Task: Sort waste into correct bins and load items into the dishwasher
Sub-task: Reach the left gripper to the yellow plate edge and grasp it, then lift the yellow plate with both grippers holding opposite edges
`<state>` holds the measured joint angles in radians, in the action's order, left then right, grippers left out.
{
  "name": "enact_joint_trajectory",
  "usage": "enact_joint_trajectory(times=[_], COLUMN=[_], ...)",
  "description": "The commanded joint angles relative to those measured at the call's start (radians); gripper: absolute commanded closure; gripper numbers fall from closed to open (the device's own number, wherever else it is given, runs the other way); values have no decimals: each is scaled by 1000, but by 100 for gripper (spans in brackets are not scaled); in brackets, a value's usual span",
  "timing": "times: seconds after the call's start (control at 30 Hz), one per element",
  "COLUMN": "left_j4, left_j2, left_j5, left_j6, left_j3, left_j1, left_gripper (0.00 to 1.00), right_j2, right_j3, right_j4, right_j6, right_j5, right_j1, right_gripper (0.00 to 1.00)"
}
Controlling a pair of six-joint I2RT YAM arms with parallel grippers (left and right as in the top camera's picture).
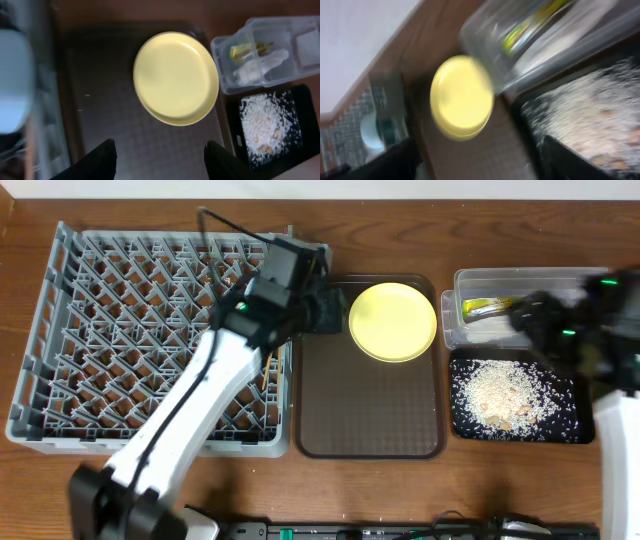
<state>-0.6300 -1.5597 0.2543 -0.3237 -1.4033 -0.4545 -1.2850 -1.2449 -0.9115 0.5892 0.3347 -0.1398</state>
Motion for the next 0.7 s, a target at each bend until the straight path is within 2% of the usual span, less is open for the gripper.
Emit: enact_joint_trajectory(times=[0.0,0.17,0.23,0.43,0.5,0.67], left_j4=[-30,-85,-108,-132,-132,-132], left_j2=[38,48,48,48,48,48], left_j5=[-89,-91,-91,-91,-91,-97], left_j6=[27,27,28,28,28,28], left_j3=[-7,-7,-7,-7,-7,-7], left_j1=[0,0,0,0,0,0], left_gripper=[40,39,39,39,39,39], right_j2=[-82,-249,-322,-503,-562,-671], right_j3=[53,85,85,85,85,85], right_j4=[6,90,126,281,317,356], right_j6=[139,325,397,506,550,589], right_j5=[-89,-235,-304,-360,-361,-355], right_j1=[169,379,430,501,511,512], right_gripper=[36,45,45,48,45,46])
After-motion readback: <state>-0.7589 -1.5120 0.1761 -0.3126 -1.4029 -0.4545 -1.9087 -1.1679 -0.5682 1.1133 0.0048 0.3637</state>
